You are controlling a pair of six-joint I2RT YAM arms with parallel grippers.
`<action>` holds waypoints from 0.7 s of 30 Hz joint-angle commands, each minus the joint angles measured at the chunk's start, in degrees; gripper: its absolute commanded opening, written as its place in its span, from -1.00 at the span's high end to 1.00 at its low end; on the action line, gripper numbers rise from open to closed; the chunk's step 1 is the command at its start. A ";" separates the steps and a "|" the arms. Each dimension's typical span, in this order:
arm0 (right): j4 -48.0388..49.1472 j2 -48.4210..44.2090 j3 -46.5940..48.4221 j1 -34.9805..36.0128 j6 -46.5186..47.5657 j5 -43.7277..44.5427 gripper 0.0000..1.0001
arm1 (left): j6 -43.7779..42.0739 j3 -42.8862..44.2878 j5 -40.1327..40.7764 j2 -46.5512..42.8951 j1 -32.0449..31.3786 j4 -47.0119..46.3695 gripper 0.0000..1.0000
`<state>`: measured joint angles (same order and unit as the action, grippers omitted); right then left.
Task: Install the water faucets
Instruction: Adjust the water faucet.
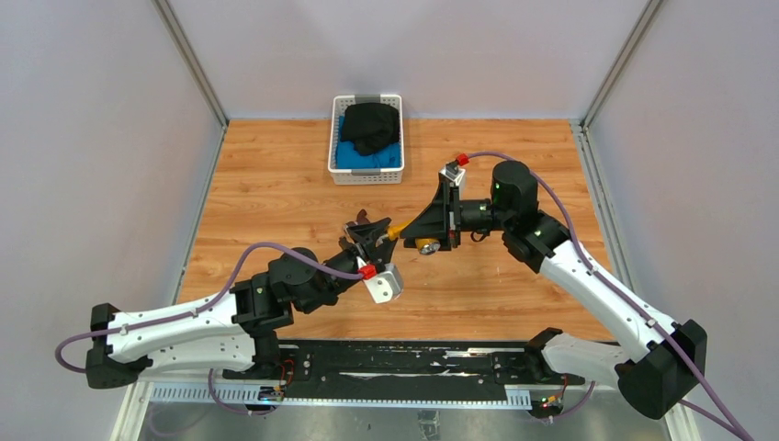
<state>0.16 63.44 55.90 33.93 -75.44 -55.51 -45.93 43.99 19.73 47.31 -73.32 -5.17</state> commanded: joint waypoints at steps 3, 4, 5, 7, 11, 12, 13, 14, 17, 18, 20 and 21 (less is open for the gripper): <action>1.42 -0.16 -0.16 -0.71 -0.11 -0.91 1.00 | -0.01 1.71 -1.02 1.26 -0.51 -2.26 0.32; 1.42 -0.16 -0.30 -0.72 -0.14 -0.94 1.00 | 0.05 1.76 -1.08 1.30 -0.51 -2.29 0.35; 1.50 -0.15 -0.49 -0.71 -0.21 -0.91 1.00 | 0.05 1.80 -1.02 1.44 -0.51 -2.26 0.40; 1.43 -0.09 -0.81 -0.72 -0.20 -0.88 1.00 | 0.55 2.01 -1.20 1.31 -0.51 -2.29 0.59; 1.76 0.02 -1.61 -0.76 -0.82 -0.96 1.00 | 2.84 2.41 -0.70 0.87 -0.52 -1.73 1.00; 1.77 0.02 -1.81 -0.80 -0.81 -0.76 1.00 | 3.94 2.30 -0.52 0.53 -0.51 -1.55 1.00; 1.84 0.02 -2.07 -0.83 -0.69 -0.68 1.00 | 5.50 2.40 -0.53 0.17 -0.51 -0.85 1.00; 1.79 0.06 -2.10 -0.81 -0.28 -0.59 0.88 | 7.45 2.96 -0.46 0.04 -0.53 0.80 1.00; 1.69 -0.17 -2.04 -0.89 1.55 -0.25 0.18 | 12.99 6.45 1.11 1.61 -0.53 9.68 1.00; 1.68 -0.30 -1.96 -1.02 2.00 -0.23 0.02 | 14.72 7.25 1.65 1.97 -0.51 11.80 1.00; 1.24 -0.58 -1.71 -1.41 2.91 -0.13 -0.26 | 16.92 7.13 1.62 1.55 -0.51 14.10 1.00; 0.63 -0.72 -1.63 -1.76 3.42 -0.09 -0.33 | 18.13 6.68 1.14 0.85 -0.51 14.44 1.00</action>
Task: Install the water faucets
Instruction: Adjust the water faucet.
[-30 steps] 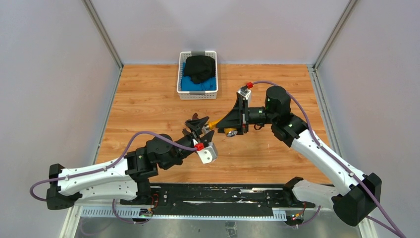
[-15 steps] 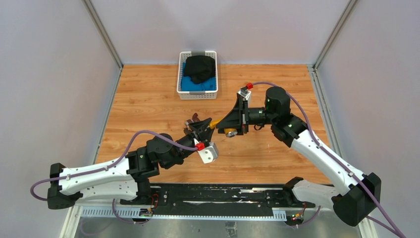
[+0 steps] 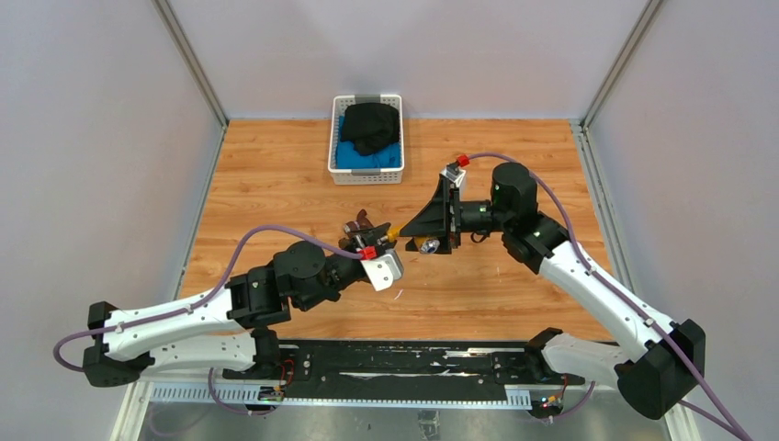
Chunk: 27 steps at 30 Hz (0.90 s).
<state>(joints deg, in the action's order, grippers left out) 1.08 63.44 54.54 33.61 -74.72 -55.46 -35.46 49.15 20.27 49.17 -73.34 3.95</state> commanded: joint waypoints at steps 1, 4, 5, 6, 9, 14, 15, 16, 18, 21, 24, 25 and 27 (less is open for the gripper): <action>-0.73 -0.83 -0.05 -1.98 3.38 -0.34 -0.37 | 8.83 1.10 0.11 -1.76 -0.49 5.80 1.00; -4.95 -1.63 1.48 -3.72 6.66 -0.95 -0.46 | 12.17 1.05 -1.01 -3.42 -0.40 8.97 1.00; -5.81 -2.02 1.92 -4.25 7.83 -1.15 -0.47 | 13.41 1.37 -1.42 -3.72 -0.36 10.29 1.00; -6.73 -2.41 2.53 -5.00 8.93 -1.47 -0.47 | 14.61 1.95 -2.14 -3.89 -0.27 12.13 1.00; -10.26 -3.40 4.81 -7.46 12.85 -3.82 -0.48 | 19.02 3.78 -5.19 -4.52 0.63 16.81 1.00; -16.64 -7.26 8.60 -15.19 22.59 -7.83 -0.46 | 27.31 5.54 -15.13 -6.80 7.59 21.14 1.00; -16.72 -8.98 8.64 -16.57 24.52 -7.70 -0.44 | 28.94 6.25 -18.00 -6.87 9.73 22.35 1.00; -16.76 -10.39 8.60 -17.64 27.34 -7.09 -0.43 | 30.85 7.44 -20.66 -6.75 12.00 23.28 1.00; -16.75 -14.16 7.63 -18.11 35.14 -3.75 -0.42 | 34.54 9.45 -27.14 -6.12 16.33 24.48 1.00; -10.68 -21.90 0.81 -18.09 45.97 4.92 -0.44 | 40.72 12.58 -36.42 -4.05 22.20 25.53 1.00; 6.23 -28.80 -8.93 -18.12 45.65 8.61 -0.47 | 46.96 16.85 -47.95 0.44 27.61 27.41 1.00; 10.21 -29.73 -10.97 -18.13 45.46 8.41 -0.47 | 49.87 18.15 -51.92 2.37 29.50 27.93 1.00; 16.42 -29.84 -13.22 -18.09 46.46 4.39 -0.49 | 53.96 19.46 -59.55 5.71 31.03 26.90 1.00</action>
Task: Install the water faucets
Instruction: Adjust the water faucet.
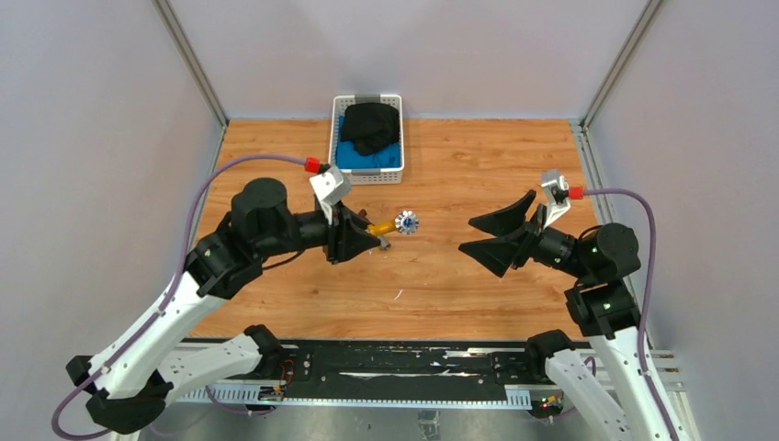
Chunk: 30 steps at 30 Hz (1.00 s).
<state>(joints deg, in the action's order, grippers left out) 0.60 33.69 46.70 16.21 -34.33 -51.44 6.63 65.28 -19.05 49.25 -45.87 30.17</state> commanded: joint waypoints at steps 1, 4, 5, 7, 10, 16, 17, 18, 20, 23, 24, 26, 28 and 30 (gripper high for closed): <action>17.87 0.29 -5.50 -0.72 6.99 -1.03 -0.50 | 14.14 3.42 -22.74 6.38 3.66 -0.75 1.00; 21.52 1.91 -5.59 -0.67 6.32 -4.64 -0.54 | 20.21 2.96 -27.37 7.15 3.76 -6.17 1.00; 25.01 2.51 -6.26 -0.59 4.34 -6.19 -0.56 | 22.33 2.80 -28.39 7.29 3.77 -7.84 1.00; 32.27 3.55 -7.58 -0.07 1.70 -8.67 -0.57 | 25.92 2.80 -30.32 7.62 3.77 -10.47 1.00; 32.98 3.68 -7.66 2.51 4.05 -9.82 -0.60 | 31.11 1.79 -31.80 7.08 3.77 -16.35 1.00; 31.39 4.95 -5.45 9.28 7.14 -11.07 -0.63 | 34.31 0.74 -31.96 6.84 3.77 -18.84 1.00; 29.06 5.24 -4.55 10.80 9.47 -10.76 -0.63 | 34.46 0.59 -32.00 6.97 3.77 -18.85 1.00; 26.27 5.51 -3.65 12.55 12.27 -9.45 -0.63 | 34.49 0.51 -32.11 6.99 3.77 -18.97 1.00; 20.34 6.27 -1.54 16.06 18.04 -6.71 -0.62 | 34.83 0.08 -32.50 6.84 3.77 -19.56 1.00; 17.36 7.95 0.82 19.53 22.04 -5.36 -0.61 | 35.11 -0.01 -33.33 6.99 3.77 -19.57 1.00; 17.26 8.76 1.52 20.21 22.32 -5.16 -0.61 | 35.19 -0.10 -33.47 6.98 3.77 -19.61 1.00; 17.47 10.79 3.00 21.42 22.36 -5.09 -0.57 | 35.28 -0.46 -33.38 6.79 3.75 -19.90 1.00; 17.36 12.73 4.35 22.25 22.22 -5.53 -0.50 | 35.52 -0.69 -33.44 6.64 3.77 -20.52 1.00; 17.35 14.68 5.46 22.91 21.57 -5.25 -0.44 | 35.62 -0.71 -33.43 6.67 3.77 -20.76 1.00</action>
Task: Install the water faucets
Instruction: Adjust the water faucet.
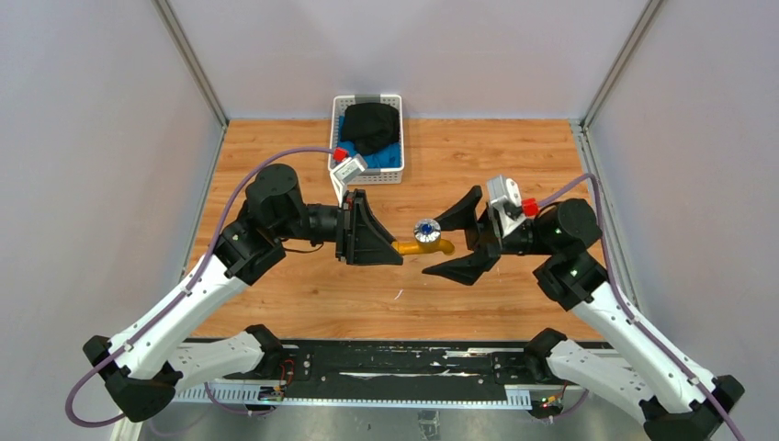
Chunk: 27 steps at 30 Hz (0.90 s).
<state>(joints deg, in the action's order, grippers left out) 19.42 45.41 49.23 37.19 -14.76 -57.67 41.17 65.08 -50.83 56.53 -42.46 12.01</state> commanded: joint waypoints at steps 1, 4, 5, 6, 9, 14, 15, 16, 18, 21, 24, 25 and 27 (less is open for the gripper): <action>-1.04 3.77 3.21 2.26 1.32 1.29 -0.41 | 0.88 -0.58 -1.77 -0.48 0.36 -2.48 1.00; 1.92 6.16 3.85 3.19 -2.12 1.53 -0.25 | 1.23 -1.15 -2.22 -0.51 0.36 -3.01 1.00; 1.73 6.91 4.30 3.64 -2.28 1.43 -0.19 | 1.61 -1.44 -2.25 -0.73 0.36 -3.58 1.00; 1.30 7.53 4.70 3.83 -2.29 1.54 -0.12 | 1.71 -1.48 -2.30 -0.70 0.36 -3.67 1.00; 0.46 8.46 5.63 4.14 -2.31 1.01 -0.04 | 0.86 -0.99 -2.43 -0.74 0.36 -2.07 1.00; 0.62 6.58 5.63 4.54 -1.66 1.79 -0.08 | -0.54 -0.90 -2.26 -0.82 0.36 -0.13 1.00; 0.62 6.23 5.65 4.66 -1.45 1.80 -0.08 | -0.56 -0.89 -2.32 -0.88 0.36 -0.21 1.00; 0.47 5.97 5.62 4.79 -1.29 1.98 -0.08 | -0.56 -0.86 -2.34 -0.75 0.36 -0.18 1.00; -0.48 5.75 6.29 4.91 -0.94 1.16 -0.07 | -0.58 -0.97 -2.51 -0.71 0.36 -0.19 1.00; -2.01 6.19 6.91 5.19 -0.43 1.02 0.02 | -0.35 -1.06 -2.69 -0.70 0.36 -0.59 1.00; -2.19 7.20 7.00 5.75 -0.52 0.76 0.23 | 0.04 -1.18 -2.78 -0.66 0.36 -1.12 1.00; -2.19 7.61 7.09 5.85 -0.57 0.61 0.33 | 0.05 -1.17 -2.78 -0.64 0.36 -1.09 1.00; -2.34 8.36 7.26 6.19 -0.70 0.19 0.47 | 0.33 -1.14 -3.16 -0.48 0.36 -1.21 1.00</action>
<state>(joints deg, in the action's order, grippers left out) 18.11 52.45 54.92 42.13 -15.73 -56.58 40.95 63.94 -51.99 56.51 -42.30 12.19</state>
